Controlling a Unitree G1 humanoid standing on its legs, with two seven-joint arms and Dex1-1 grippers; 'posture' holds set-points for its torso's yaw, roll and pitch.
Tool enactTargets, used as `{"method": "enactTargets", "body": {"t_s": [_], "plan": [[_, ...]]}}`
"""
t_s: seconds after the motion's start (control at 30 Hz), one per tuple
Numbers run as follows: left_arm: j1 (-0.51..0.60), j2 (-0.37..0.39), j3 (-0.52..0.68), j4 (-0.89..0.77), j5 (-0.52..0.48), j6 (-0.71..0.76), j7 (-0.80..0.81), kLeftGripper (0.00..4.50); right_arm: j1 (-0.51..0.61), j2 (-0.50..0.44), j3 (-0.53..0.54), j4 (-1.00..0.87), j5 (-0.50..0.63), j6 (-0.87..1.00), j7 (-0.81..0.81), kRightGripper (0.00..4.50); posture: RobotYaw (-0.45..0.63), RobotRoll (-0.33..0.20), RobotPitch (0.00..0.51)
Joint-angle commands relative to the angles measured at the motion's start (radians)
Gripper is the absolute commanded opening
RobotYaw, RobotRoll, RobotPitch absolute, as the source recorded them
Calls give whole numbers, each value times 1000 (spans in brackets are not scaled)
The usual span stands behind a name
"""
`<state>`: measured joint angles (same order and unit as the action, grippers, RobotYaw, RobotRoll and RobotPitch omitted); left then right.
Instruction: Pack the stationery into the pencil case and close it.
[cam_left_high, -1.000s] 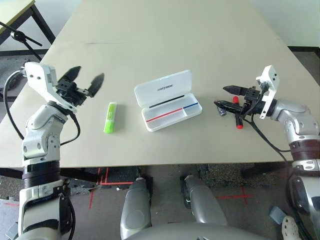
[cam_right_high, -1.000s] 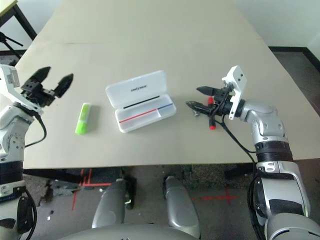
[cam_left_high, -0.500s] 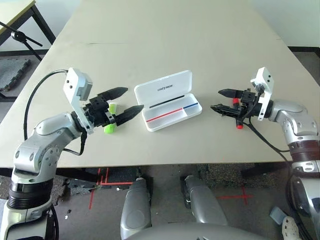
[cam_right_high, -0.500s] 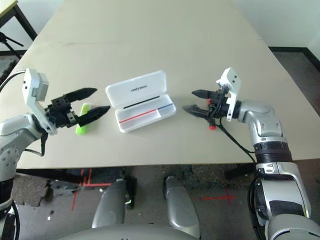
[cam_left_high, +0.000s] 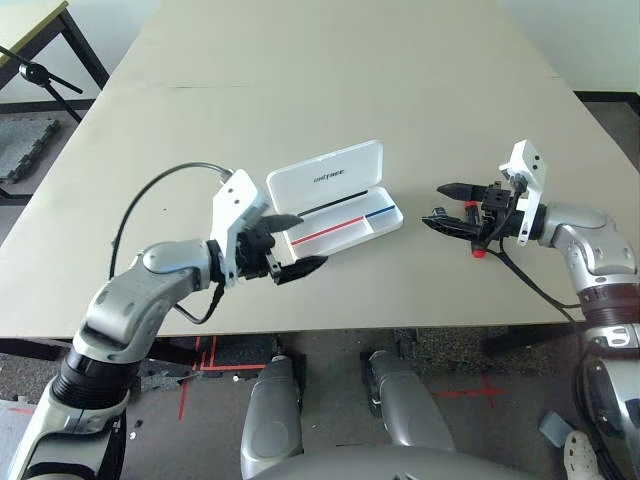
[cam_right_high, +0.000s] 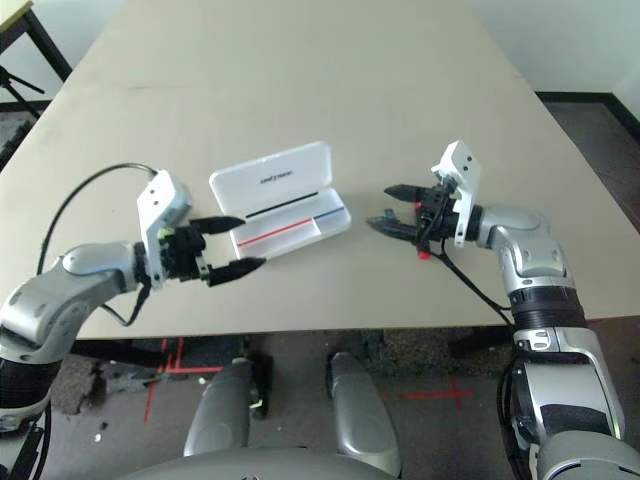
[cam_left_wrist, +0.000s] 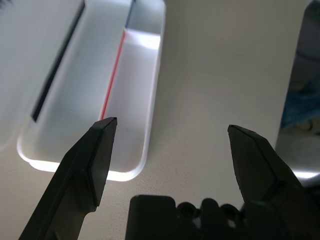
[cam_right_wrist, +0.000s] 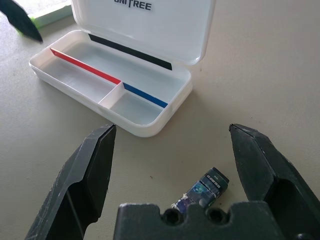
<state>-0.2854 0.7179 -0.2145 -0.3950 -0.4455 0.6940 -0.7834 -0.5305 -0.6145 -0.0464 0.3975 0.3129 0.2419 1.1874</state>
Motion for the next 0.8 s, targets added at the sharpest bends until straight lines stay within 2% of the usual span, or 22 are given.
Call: {"method": "enactTargets", "body": {"t_s": [0.03,0.23,0.8], "plan": [[-26,-4,-37,23,46,-18,-22,4483,20,1,12,-12,-7,-7,-5,4500,-18,0,176],[-49,-14,-89,54,112,-30,-38,4483,32,2,12,-29,-4,-1,-12,4500,-27,0,177],[-90,-50,-149,113,194,-17,-85,4483,49,3,13,-60,-3,8,-30,4500,-44,0,182]]}}
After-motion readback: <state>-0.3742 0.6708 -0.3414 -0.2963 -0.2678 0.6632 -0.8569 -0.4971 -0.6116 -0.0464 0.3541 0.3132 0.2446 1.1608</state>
